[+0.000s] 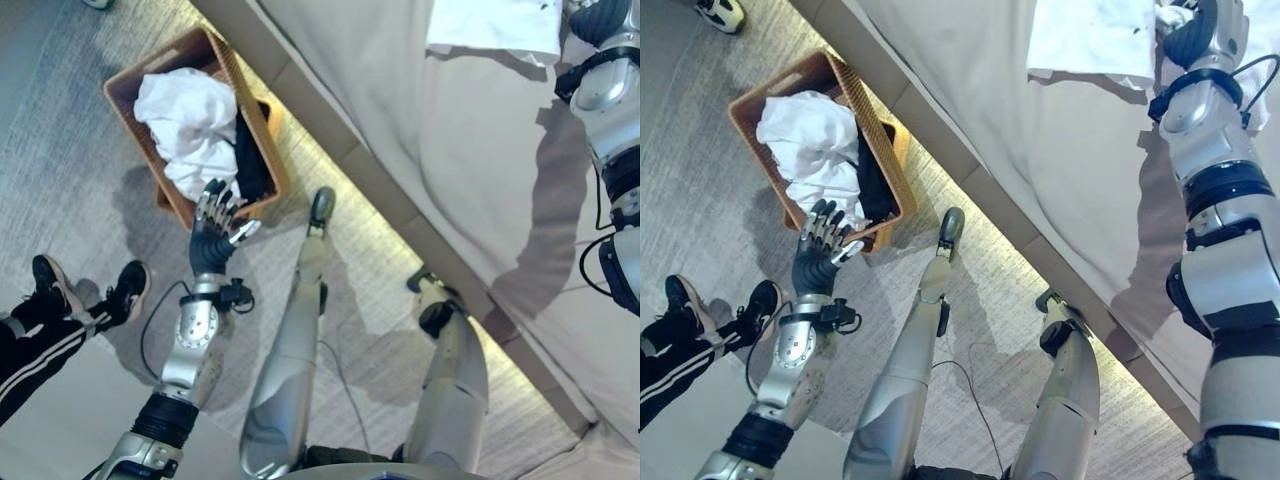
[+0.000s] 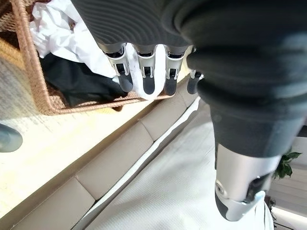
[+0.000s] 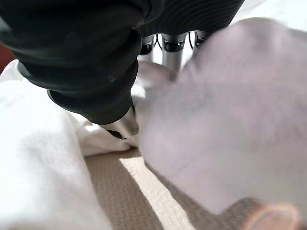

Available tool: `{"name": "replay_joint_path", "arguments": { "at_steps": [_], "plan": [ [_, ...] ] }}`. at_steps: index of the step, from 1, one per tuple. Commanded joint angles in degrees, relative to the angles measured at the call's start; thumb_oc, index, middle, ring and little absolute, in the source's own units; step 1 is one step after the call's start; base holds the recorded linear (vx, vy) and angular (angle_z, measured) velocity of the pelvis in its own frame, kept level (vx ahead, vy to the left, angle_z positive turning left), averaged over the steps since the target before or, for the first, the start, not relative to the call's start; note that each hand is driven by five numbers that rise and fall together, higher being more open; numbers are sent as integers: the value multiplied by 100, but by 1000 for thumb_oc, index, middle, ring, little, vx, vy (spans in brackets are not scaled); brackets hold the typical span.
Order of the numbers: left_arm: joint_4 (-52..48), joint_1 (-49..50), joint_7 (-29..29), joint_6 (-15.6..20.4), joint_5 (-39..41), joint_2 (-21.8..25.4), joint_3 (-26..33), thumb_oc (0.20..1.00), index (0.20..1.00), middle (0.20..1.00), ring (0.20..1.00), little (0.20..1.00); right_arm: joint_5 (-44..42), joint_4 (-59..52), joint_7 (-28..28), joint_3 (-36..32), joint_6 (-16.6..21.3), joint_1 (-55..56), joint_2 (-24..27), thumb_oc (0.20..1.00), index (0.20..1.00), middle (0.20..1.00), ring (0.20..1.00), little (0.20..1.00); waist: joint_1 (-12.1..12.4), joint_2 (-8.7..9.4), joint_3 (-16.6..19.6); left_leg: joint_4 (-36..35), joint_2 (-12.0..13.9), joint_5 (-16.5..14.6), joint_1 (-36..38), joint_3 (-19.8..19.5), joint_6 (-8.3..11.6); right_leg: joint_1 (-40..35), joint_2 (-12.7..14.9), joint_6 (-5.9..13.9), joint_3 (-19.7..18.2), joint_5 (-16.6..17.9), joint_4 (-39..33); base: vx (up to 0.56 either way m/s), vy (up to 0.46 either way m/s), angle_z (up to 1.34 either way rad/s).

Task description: Pick up clothes into the bucket

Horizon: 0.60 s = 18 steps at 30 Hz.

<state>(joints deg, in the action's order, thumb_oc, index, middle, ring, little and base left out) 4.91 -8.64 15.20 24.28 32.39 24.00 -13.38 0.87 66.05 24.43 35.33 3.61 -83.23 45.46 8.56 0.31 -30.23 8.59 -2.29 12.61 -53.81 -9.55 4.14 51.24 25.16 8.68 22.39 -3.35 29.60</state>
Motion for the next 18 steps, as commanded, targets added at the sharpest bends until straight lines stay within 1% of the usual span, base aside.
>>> {"name": "replay_joint_path", "arguments": {
  "at_steps": [1, 4, 7, 8, 9, 11, 12, 13, 15, 16, 18],
  "plan": [
    [-266, 137, -41, 249, 35, 24, 176, 1000, 1000, 1000, 1000, 1000, -229, -295, 74, 101, 228, 75, 293, 200, 200, 200, 200, 200, -44, -30, 44, 325, 389, -697, 334, 86, 207, -260, 3, 405, -213, 377, -181, 0, 0, 0],
    [-225, 107, -52, 223, 9, -14, 191, 1000, 1000, 1000, 1000, 1000, -414, -567, 96, -117, 313, 286, 267, 200, 200, 200, 200, 200, -106, 12, 44, 302, 409, -706, 500, 125, 222, -429, -1, 417, -200, 426, -249, -21, 1, 0],
    [-180, 118, -69, 194, -8, -55, 206, 1000, 1000, 1000, 1000, 1000, -586, -1078, 100, -455, 439, 767, 201, 200, 200, 200, 200, 200, -167, 92, 44, 265, 451, -717, 764, 170, 240, -717, -46, 421, -178, 476, -377, 0, 0, 0],
    [-157, 109, -86, 152, -62, -89, 218, 1000, 1000, 1000, 1000, 1000, -609, -1664, 88, -669, 533, 1223, 125, 200, 200, 200, 200, 200, -260, 170, 44, 276, 473, -764, 998, 208, 240, -939, -73, 429, -200, 518, -424, -14, 14, -4],
    [-157, 122, -86, 153, -63, -76, 209, 1000, 1000, 1000, 1000, 1000, -598, -1705, 93, -707, 518, 1279, 126, 200, 200, 200, 200, 200, -247, 180, 44, 271, 474, -766, 1020, 210, 238, -961, -74, 432, -200, 520, -434, -12, 25, -5],
    [-66, 46, -87, 128, -140, -98, 210, 1000, 1000, 1000, 1000, 1000, -621, -2160, 65, -963, 626, 1755, 6, 200, 200, 200, 200, 200, -331, 259, 44, 309, 508, -834, 1266, 254, 236, -1222, -104, 431, -218, 559, -517, -42, 33, -9],
    [-21, -80, -86, 99, -229, -98, 172, 1000, 1000, 1000, 1000, 1000, -639, -2726, 49, -1306, 732, 2288, -122, 200, 200, 200, 200, 200, -404, 322, 44, 311, 510, -735, 1439, 329, 197, -1455, -113, 357, -154, 785, -713, -80, 42, -15],
    [-20, -80, -86, 100, -230, -90, 161, 1000, 1000, 1000, 1000, 1000, -633, -2746, 49, -1329, 724, 2316, -120, 200, 200, 200, 200, 200, -393, 322, 44, 301, 512, -728, 1449, 327, 196, -1472, -119, 358, -147, 797, -733, -73, 39, -17],
    [153, -180, -137, 0, -418, -60, 87, 1000, 1000, 1000, 1000, 1000, -507, -3440, -104, -1643, 856, 3138, -215, 200, 200, 200, 200, 200, -517, 401, 44, 301, 555, -822, 1944, 412, 183, -1961, -155, 378, -146, 870, -930, 9, -2, -17],
    [156, -175, -136, 3, -418, -55, 75, 1000, 1000, 1000, 1000, 1000, -502, -3458, -104, -1662, 849, 3167, -215, 200, 200, 200, 200, 200, -506, 400, 44, 292, 558, -821, 1960, 411, 183, -1981, -159, 379, -141, 873, -942, 15, 11, -17],
    [407, -351, -136, -62, -650, 26, 17, 1000, 1000, 1000, 1000, 1000, -451, -3931, -268, -1752, 935, 3663, -297, 200, 200, 200, 200, 200, -599, 469, 44, 280, 638, -897, 2368, 515, 177, -2348, -206, 392, -207, 924, -1103, 37, 29, -24]
  ]
}}
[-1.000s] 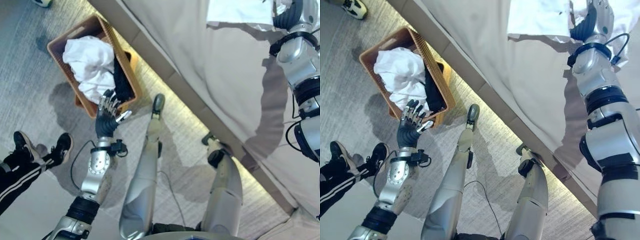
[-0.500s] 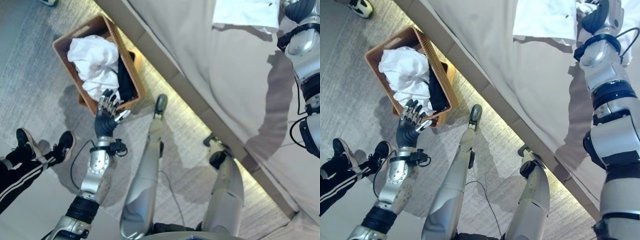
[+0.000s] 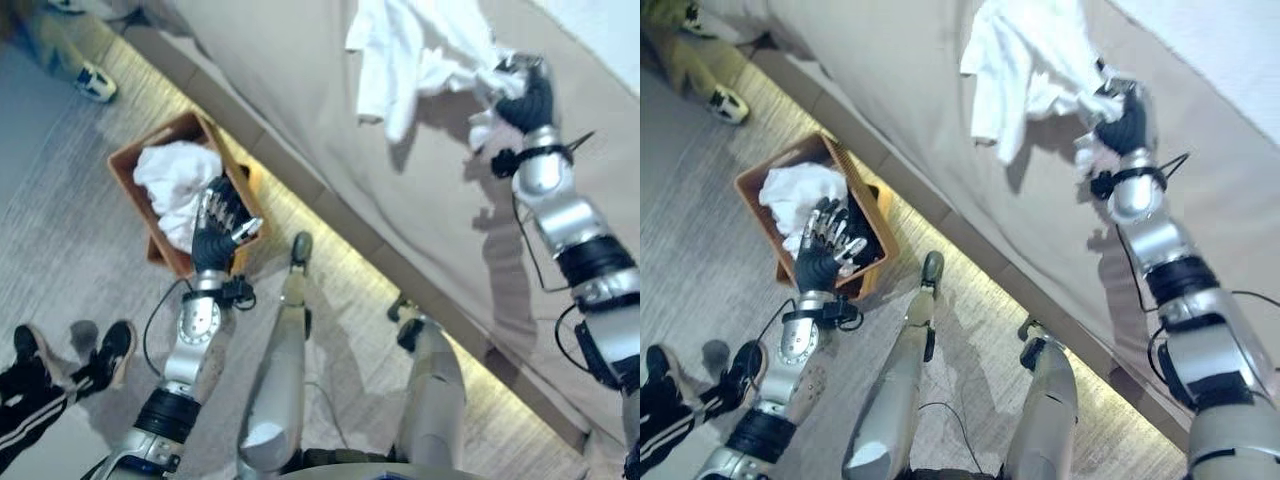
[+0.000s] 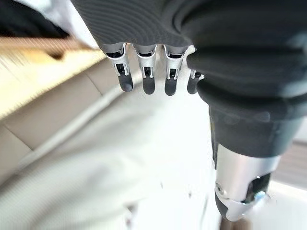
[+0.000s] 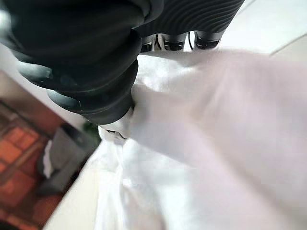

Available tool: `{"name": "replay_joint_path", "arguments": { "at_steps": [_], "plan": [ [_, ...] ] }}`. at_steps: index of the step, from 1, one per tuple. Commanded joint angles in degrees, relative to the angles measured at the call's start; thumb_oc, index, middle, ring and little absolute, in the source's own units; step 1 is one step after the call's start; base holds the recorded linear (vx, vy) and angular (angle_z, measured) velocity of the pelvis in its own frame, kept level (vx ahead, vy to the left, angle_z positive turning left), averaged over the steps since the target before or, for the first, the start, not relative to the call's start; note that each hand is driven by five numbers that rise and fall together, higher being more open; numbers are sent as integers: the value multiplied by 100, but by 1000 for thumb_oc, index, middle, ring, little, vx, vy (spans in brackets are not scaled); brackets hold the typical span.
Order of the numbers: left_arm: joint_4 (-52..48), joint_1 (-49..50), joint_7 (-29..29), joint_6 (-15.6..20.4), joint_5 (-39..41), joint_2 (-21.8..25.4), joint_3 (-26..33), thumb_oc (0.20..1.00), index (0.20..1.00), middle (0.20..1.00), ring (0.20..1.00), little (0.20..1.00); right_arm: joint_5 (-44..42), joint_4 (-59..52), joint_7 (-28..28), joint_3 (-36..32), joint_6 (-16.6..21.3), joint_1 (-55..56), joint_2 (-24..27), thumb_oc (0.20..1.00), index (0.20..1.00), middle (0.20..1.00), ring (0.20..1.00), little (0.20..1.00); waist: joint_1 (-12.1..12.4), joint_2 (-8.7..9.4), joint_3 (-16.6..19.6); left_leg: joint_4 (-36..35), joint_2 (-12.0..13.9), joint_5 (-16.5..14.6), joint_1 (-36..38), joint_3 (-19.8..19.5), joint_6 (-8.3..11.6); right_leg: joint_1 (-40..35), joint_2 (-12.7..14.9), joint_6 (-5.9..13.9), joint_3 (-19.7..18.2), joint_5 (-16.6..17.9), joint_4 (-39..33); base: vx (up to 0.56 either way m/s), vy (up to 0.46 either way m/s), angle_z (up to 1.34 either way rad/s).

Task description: Pick up clothes into the bucket

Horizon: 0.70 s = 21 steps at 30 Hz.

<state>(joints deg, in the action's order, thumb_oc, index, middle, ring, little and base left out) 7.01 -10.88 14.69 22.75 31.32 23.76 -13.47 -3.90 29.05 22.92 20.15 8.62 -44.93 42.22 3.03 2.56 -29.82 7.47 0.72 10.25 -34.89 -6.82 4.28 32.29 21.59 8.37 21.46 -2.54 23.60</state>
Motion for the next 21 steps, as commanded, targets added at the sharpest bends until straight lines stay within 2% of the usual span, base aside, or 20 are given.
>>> {"name": "replay_joint_path", "arguments": {
  "at_steps": [1, 3, 5, 6, 8, 9, 15, 17, 21],
  "plan": [
    [496, -261, -79, 52, -854, 130, -39, 1000, 1000, 1000, 1000, 1000, -23, -677, -361, -272, 581, 241, -47, 200, 200, 200, 200, 200, -128, 329, 2, 360, 398, -714, 911, 336, 126, -860, 81, 430, -193, 874, -684, 48, 24, -30],
    [638, -330, -83, 27, -1020, 172, -80, 1000, 1000, 1000, 1000, 1000, -26, -878, -479, -320, 645, 458, -38, 200, 200, 200, 200, 200, -139, 358, 2, 299, 437, -735, 1168, 376, 116, -1106, 47, 435, -219, 895, -791, 63, 4, -44],
    [1077, -505, -48, -63, -1411, 226, -155, 1000, 1000, 1000, 1000, 1000, -75, -1339, -709, -488, 781, 963, -99, 200, 200, 200, 200, 200, -286, 443, 167, 118, 523, -764, 1759, 488, 84, -1702, -44, 482, -243, 948, -1089, 103, -1, -39],
    [1080, -509, -46, -61, -1412, 228, -162, 1000, 1000, 1000, 1000, 1000, -75, -1345, -711, -499, 779, 972, -99, 200, 200, 200, 200, 200, -288, 447, 172, 95, 512, -733, 1756, 485, 78, -1707, -39, 482, -235, 978, -1120, 107, 4, -19],
    [1195, -524, -82, -103, -1587, 265, -196, 1000, 1000, 1000, 1000, 1000, -79, -1675, -920, -542, 806, 1238, -117, 200, 200, 200, 200, 200, -371, 482, 427, -64, 545, -736, 2052, 584, 69, -1980, -130, 502, -274, 1028, -1338, 143, 0, -22],
    [1287, -536, -115, -124, -1888, 345, -210, 1000, 1000, 1000, 1000, 1000, -98, -1994, -1161, -535, 854, 1355, -12, 200, 200, 200, 200, 200, -457, 516, 682, -219, 591, -761, 2347, 711, 93, -2241, -236, 529, -337, 1055, -1554, 189, 15, -29],
    [1258, -495, -318, -139, -2405, 438, -398, 1000, 1000, 1000, 1000, 1000, -307, -2812, -1867, -322, 940, 1529, 307, 200, 200, 200, 200, 200, -604, 547, 1338, -599, 660, -751, 2986, 1006, 119, -2692, -445, 571, -508, 1088, -1985, 128, 10, -33],
    [1119, -676, -532, -127, -2795, 468, -802, 1000, 1000, 1000, 1000, 1000, -658, -3177, -2224, -166, 969, 1487, 434, 200, 200, 200, 200, 200, -687, 564, 1640, -700, 701, -789, 3253, 1109, 147, -2899, -499, 585, -546, 1097, -2131, 147, -1, -18],
    [996, -857, -842, -133, -2881, 358, -1227, 1000, 1000, 1000, 1000, 1000, -1132, -3431, -2538, -33, 907, 1351, 444, 200, 200, 200, 200, 200, -751, 588, 1846, -708, 764, -901, 3540, 1308, 159, -3060, -593, 578, -714, 1105, -2308, 102, 1, -20]
  ]
}}
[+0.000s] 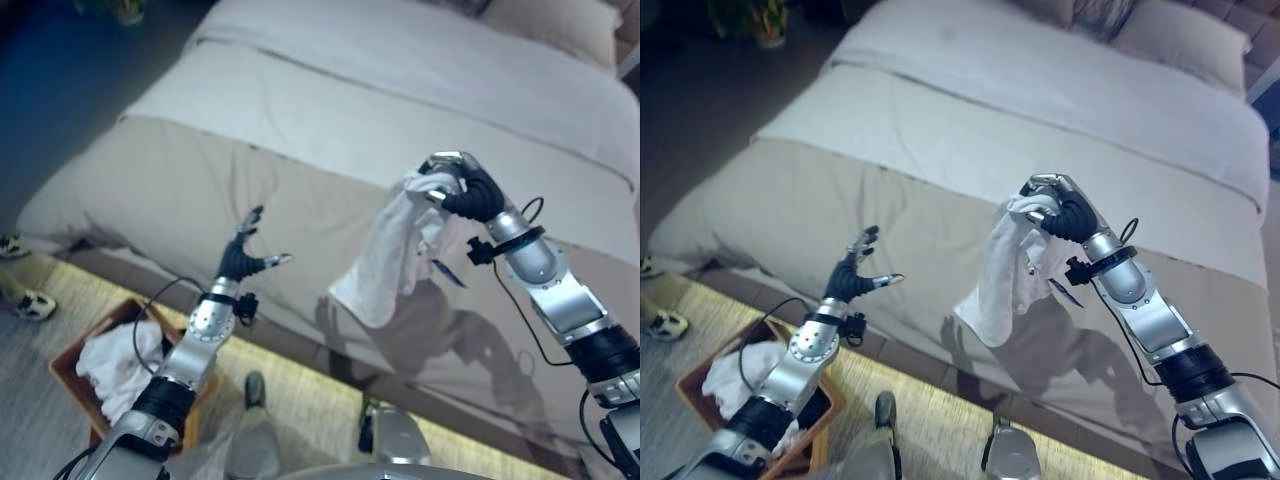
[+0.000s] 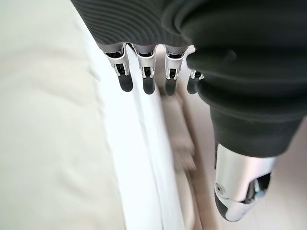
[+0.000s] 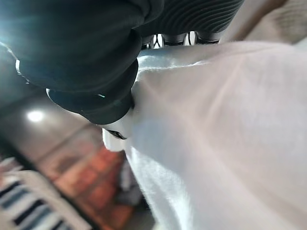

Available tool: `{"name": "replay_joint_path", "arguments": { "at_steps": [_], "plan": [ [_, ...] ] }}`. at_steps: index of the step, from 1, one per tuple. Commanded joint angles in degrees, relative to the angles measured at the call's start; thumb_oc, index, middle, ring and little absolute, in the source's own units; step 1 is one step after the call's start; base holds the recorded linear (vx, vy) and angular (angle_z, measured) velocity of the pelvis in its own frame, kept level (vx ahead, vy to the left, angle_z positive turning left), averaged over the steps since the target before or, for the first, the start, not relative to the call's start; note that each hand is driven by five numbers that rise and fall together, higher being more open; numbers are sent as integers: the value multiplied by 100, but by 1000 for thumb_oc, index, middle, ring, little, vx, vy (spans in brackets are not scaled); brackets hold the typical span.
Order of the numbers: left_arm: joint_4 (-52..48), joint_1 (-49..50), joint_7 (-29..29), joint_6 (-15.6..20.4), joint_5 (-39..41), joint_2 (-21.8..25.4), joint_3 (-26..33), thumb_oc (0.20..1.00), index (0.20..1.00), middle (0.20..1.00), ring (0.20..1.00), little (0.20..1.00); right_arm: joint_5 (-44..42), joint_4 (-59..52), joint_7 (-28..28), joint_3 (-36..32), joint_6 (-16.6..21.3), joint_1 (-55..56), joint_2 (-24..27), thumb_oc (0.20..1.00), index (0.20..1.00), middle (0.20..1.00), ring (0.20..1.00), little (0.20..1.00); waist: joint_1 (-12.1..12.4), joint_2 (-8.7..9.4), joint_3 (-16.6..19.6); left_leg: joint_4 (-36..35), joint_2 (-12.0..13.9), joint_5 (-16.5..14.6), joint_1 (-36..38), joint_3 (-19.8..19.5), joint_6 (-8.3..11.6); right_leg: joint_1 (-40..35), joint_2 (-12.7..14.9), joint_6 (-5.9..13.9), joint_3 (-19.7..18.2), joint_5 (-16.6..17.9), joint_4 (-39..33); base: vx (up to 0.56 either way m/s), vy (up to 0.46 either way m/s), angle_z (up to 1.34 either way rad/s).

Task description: Pick up clothes into the bucket

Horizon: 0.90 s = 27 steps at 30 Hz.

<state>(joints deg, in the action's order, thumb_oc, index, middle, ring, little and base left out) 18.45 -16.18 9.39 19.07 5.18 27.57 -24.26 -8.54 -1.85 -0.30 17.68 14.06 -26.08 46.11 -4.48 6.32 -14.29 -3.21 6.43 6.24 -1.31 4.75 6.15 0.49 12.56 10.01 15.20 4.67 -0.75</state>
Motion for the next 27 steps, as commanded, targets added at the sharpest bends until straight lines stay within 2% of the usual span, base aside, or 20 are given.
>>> {"name": "replay_joint_path", "arguments": {
  "at_steps": [1, 7, 8, 9, 10, 11, 13, 15, 19, 24, 25, 26, 27],
  "plan": [
    [-123, -441, -477, 225, -14, -192, -361, 1000, 1000, 1000, 1000, 1000, -1027, -388, -353, 284, 306, -604, -54, 200, 200, 200, 200, 200, -43, 222, 428, 334, 242, -545, 341, 298, -15, 60, 243, 412, -198, 407, 0, 88, 4, -32],
    [66, -869, -873, 17, 815, -657, -739, 1000, 1000, 1000, 1000, 1000, -1459, -523, -563, 462, 129, -723, -154, 200, 200, 200, 200, 200, -166, 224, 644, 267, 311, -554, 574, 484, 14, -16, 144, 388, -366, 402, -56, 77, -4, -37],
    [222, -988, -1383, -216, 1844, -885, -954, 1000, 1000, 1000, 1000, 1000, -1517, -572, -620, 589, 82, -860, -94, 200, 200, 200, 200, 200, -251, 205, 705, 217, 325, -542, 665, 532, 19, -59, 111, 381, -425, 397, -86, 59, -3, -2],
    [230, -997, -1397, -214, 1860, -886, -949, 1000, 1000, 1000, 1000, 1000, -1519, -570, -620, 593, 82, -867, -90, 200, 200, 200, 200, 200, -249, 200, 698, 212, 327, -542, 673, 536, 20, -64, 108, 381, -426, 397, -88, 66, 6, -5],
    [380, -1093, -1619, -415, 2673, -1027, -1027, 1000, 1000, 1000, 1000, 1000, -1651, -523, -618, 676, 38, -956, -126, 200, 200, 200, 200, 200, -309, 174, 744, 178, 344, -533, 732, 578, 27, -81, 90, 377, -458, 388, -100, 27, 6, -8],
    [385, -1100, -1628, -415, 2684, -1026, -1021, 1000, 1000, 1000, 1000, 1000, -1653, -518, -617, 683, 39, -967, -125, 200, 200, 200, 200, 200, -310, 170, 739, 174, 346, -532, 737, 581, 29, -83, 87, 376, -459, 388, -101, 28, 5, -15],
    [538, -1113, -2014, -652, 3565, -1143, -1033, 1000, 1000, 1000, 1000, 1000, -1795, -459, -624, 831, 24, -1176, -148, 200, 200, 200, 200, 200, -385, 154, 799, 144, 363, -526, 788, 643, 44, -82, 63, 374, -518, 394, -125, 21, 1, -14],
    [675, -1081, -2349, -857, 4078, -1167, -1052, 1000, 1000, 1000, 1000, 1000, -1913, -351, -671, 976, 36, -1358, -183, 200, 200, 200, 200, 200, -438, 136, 857, 110, 384, -525, 862, 717, 58, -96, 35, 370, -585, 401, -150, 34, 6, -11],
    [833, -1068, -2502, -845, 3958, -1157, -1206, 1000, 1000, 1000, 1000, 1000, -1854, -271, -753, 1079, 43, -1486, -219, 200, 200, 200, 200, 200, -481, 110, 951, 89, 393, -534, 955, 775, 64, -153, 19, 353, -633, 393, -157, 24, -7, -17],
    [964, -1107, -2716, -970, 4210, -1396, -1287, 1000, 1000, 1000, 1000, 1000, -1852, -252, -793, 1095, 39, -1553, -263, 200, 200, 200, 200, 200, -512, 103, 979, 81, 395, -537, 984, 803, 61, -163, 7, 346, -650, 387, -167, 0, -1, -1],
    [978, -1086, -2847, -1025, 4276, -1459, -1317, 805, 805, 805, 805, 805, -1828, -205, -812, 1094, 34, -1545, -301, 200, 200, 200, 200, 200, -527, 99, 989, 67, 394, -542, 998, 811, 58, -167, 2, 344, -660, 381, -175, 0, 0, 0],
    [980, -1087, -2848, -1024, 4276, -1460, -1317, 805, 805, 805, 805, 805, -1827, -204, -812, 1094, 35, -1545, -301, 200, 200, 200, 200, 200, -526, 99, 989, 66, 393, -542, 1000, 812, 58, -168, 2, 344, -661, 381, -175, 0, 0, 0],
    [1005, -1076, -2885, -1030, 4217, -1467, -1347, 504, 504, 504, 504, 504, -1814, -172, -816, 1079, 31, -1535, -321, 200, 200, 200, 200, 200, -531, 98, 991, 61, 394, -542, 1006, 819, 58, -174, 3, 343, -669, 386, -180, 0, 0, 0]
  ]
}}
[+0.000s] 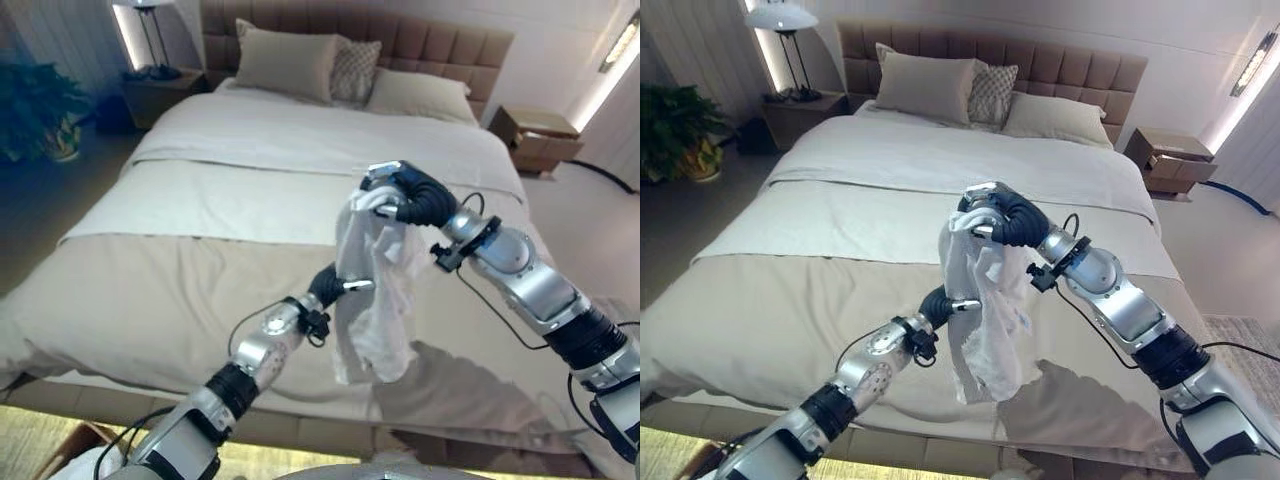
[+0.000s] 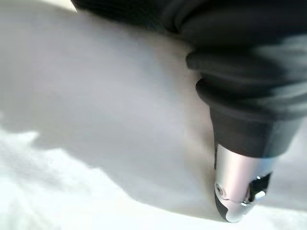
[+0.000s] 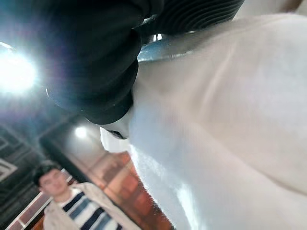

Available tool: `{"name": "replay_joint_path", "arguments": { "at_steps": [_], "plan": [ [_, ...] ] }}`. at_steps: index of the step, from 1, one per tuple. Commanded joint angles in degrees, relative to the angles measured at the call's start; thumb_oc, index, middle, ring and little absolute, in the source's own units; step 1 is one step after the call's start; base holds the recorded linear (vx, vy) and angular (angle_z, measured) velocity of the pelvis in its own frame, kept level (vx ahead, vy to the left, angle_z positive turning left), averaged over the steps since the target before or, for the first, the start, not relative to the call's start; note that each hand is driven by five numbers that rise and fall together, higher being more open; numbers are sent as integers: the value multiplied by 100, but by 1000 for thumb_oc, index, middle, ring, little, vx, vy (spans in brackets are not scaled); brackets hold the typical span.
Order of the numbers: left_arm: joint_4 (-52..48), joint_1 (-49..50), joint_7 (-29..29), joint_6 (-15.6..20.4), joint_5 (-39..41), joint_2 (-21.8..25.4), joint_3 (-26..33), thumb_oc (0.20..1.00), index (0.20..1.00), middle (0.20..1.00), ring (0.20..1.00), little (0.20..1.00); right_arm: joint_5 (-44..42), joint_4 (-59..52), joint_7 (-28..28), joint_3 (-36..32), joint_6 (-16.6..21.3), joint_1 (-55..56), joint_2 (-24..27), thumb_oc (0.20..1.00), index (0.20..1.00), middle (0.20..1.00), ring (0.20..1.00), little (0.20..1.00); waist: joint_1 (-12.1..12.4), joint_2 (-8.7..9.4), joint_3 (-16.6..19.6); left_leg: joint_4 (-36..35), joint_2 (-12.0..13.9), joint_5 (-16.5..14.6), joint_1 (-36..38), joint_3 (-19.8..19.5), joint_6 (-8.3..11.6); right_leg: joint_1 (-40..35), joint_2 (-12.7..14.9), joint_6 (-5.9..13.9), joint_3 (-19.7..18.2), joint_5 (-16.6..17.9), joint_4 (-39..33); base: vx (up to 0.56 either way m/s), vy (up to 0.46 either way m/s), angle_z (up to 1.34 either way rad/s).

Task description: Pick up clothes into the bucket

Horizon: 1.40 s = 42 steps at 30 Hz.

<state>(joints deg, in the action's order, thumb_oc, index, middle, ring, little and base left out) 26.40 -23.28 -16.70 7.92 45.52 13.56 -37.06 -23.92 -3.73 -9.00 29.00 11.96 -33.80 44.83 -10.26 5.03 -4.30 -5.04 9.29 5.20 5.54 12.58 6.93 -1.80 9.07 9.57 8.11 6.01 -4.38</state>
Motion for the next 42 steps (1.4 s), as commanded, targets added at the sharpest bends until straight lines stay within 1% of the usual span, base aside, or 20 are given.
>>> {"name": "replay_joint_path", "arguments": {
  "at_steps": [1, 3, 5, 8, 18, 22, 23, 24, 25, 27, 29, 30, 31, 32, 34, 35, 36, 38, 40, 42],
  "plan": [
    [256, -379, -268, 127, -33, -43, -154, 200, 200, 200, 200, 200, -262, 34, 46, -75, 237, -748, -201, 200, 200, 200, 200, 200, 45, 222, -4, 242, 104, -438, 326, 31, -21, 45, 354, 383, 36, 258, 176, 0, 0, 0],
    [298, -402, -216, 181, -264, -18, -237, 200, 200, 200, 200, 200, -250, 39, 46, -86, 226, -738, -196, 200, 200, 200, 200, 200, 45, 218, -9, 242, 100, -437, 323, 23, -24, 44, 357, 382, 41, 261, 175, 0, 0, 0],
    [532, -526, 96, 342, -1080, -3, -387, 200, 200, 200, 200, 200, -197, -4, 97, -196, 219, -692, -159, 200, 200, 200, 200, 200, 59, 201, -30, 253, 92, -419, 289, -14, -26, 26, 363, 383, 92, 263, 176, 0, 0, 0],
    [716, -535, 340, 413, -1512, -89, -347, 200, 200, 200, 200, 200, -219, -102, 165, -378, 206, -616, -146, 200, 200, 200, 200, 200, 88, 199, -49, 273, 83, -415, 255, -55, -31, -1, 368, 381, 142, 253, 175, 0, 0, 0],
    [1344, -318, 937, 533, -2266, -375, 93, 200, 200, 200, 200, 200, -404, -373, 214, -807, 204, -325, -96, 200, 200, 200, 200, 200, 190, 214, -66, 336, 117, -409, 208, -119, -24, -51, 355, 348, 221, 215, 172, 0, 0, 0],
    [1321, -190, 1087, 580, -2444, -343, 237, 200, 200, 200, 200, 200, -432, -456, 271, -1011, 208, -137, -28, 200, 200, 200, 200, 200, 217, 220, -77, 404, 130, -425, 168, -148, -19, -70, 356, 338, 249, 186, 188, -3, -9, 1],
    [1098, 39, 1168, 623, -2502, -188, 435, 200, 200, 200, 200, 200, -524, -492, 303, -1226, 209, 80, -41, 200, 200, 200, 200, 200, 266, 214, -114, 494, 140, -442, 127, -193, -16, -88, 360, 328, 281, 148, 227, -7, -25, 4],
    [1087, 49, 1170, 617, -2502, -181, 430, 200, 200, 200, 200, 200, -524, -499, 302, -1234, 206, 93, -44, 332, 332, 332, 332, 332, 265, 219, -110, 501, 141, -446, 123, -197, -15, -89, 360, 328, 284, 146, 229, -21, -55, 8],
    [686, 427, 1212, 661, -2417, 76, 747, 200, 200, 200, 200, 200, -523, -560, 337, -1460, 223, 403, -32, 1000, 1000, 1000, 1000, 1000, 353, 196, -178, 602, 167, -456, 59, -263, -13, -92, 370, 296, 325, 56, 365, -20, -43, 10],
    [405, 640, 1222, 657, -2369, 234, 882, 200, 200, 200, 200, 200, -491, -611, 338, -1569, 199, 563, -24, 1000, 1000, 1000, 1000, 1000, 391, 193, -206, 649, 189, -460, 15, -325, -9, -88, 367, 274, 353, -8, 465, -22, -50, 14],
    [-263, 1258, 1226, 718, -2204, 634, 1478, 200, 200, 200, 200, 200, -379, -663, 337, -1847, 183, 1077, -81, 1000, 1000, 1000, 1000, 1000, 531, 152, -338, 710, 267, -388, -97, -517, 21, -71, 323, 188, 464, -208, 724, -35, -68, 30],
    [-289, 1281, 1225, 704, -2202, 649, 1481, 200, 200, 200, 200, 200, -376, -671, 337, -1849, 181, 1091, -90, 1000, 1000, 1000, 1000, 1000, 519, 157, -331, 715, 270, -390, -101, -530, 24, -75, 322, 186, 475, -216, 731, -37, -86, 38],
    [-608, 1665, 1244, 778, -2132, 819, 1904, 200, 200, 200, 200, 200, -197, -603, 328, -1965, 166, 1396, -191, 1000, 1000, 1000, 1000, 1000, 614, 117, -397, 703, 332, -299, -146, -649, 66, -111, 272, 141, 590, -300, 754, -19, -66, 33],
    [-626, 1684, 1243, 769, -2130, 829, 1909, 200, 200, 200, 200, 200, -193, -607, 328, -1962, 165, 1405, -199, 1000, 1000, 1000, 1000, 1000, 603, 120, -392, 701, 336, -297, -145, -659, 70, -119, 268, 139, 601, -303, 753, -31, -103, 33],
    [-997, 2066, 1274, 839, -2075, 988, 2408, 200, 200, 200, 200, 200, 210, -404, 300, -1912, 101, 1635, -357, 1000, 1000, 1000, 1000, 1000, 753, 37, -475, 582, 460, -81, -246, -847, 194, -193, 153, 74, 847, -407, 713, -63, -110, 42],
    [-1006, 2074, 1274, 834, -2075, 992, 2413, 200, 200, 200, 200, 200, 214, -401, 301, -1907, 102, 1632, -362, 1000, 1000, 1000, 1000, 1000, 739, 37, -472, 578, 464, -75, -250, -860, 198, -196, 148, 71, 860, -409, 711, -188, -136, 51],
    [-1161, 2144, 1365, 918, -2064, 1040, 2680, 200, 200, 200, 200, 200, 305, -81, 350, -1836, 93, 1719, -601, 1000, 1000, 1000, 1000, 1000, 857, -27, -616, 509, 531, 176, -472, -1130, 304, -136, 81, 18, 1036, -444, 715, -138, -71, 44],
    [-1210, 2127, 1469, 977, -2145, 1049, 2852, 200, 200, 200, 200, 200, 470, 143, 442, -1791, 118, 1721, -794, 1000, 1000, 1000, 1000, 1000, 909, -65, -760, 587, 546, 270, -729, -1331, 330, 11, 97, -12, 1182, -463, 827, -206, -59, 57],
    [-1151, 2061, 1537, 1000, -2202, 1009, 2915, 200, 200, 200, 200, 200, 583, 225, 491, -1795, 114, 1765, -851, 1000, 1000, 1000, 1000, 1000, 862, -59, -816, 786, 526, 188, -871, -1247, 260, 111, 208, -21, 1318, -451, 932, -173, 5, 57],
    [-1079, 2054, 1636, 1038, -2297, 942, 3086, 200, 200, 200, 200, 200, 910, 343, 583, -1724, 65, 1777, -985, 1000, 1000, 1000, 1000, 1000, 783, -24, -867, 1223, 522, -91, -850, -939, 124, 296, 393, -57, 1393, -395, 1044, -189, 71, 52]
  ]
}}
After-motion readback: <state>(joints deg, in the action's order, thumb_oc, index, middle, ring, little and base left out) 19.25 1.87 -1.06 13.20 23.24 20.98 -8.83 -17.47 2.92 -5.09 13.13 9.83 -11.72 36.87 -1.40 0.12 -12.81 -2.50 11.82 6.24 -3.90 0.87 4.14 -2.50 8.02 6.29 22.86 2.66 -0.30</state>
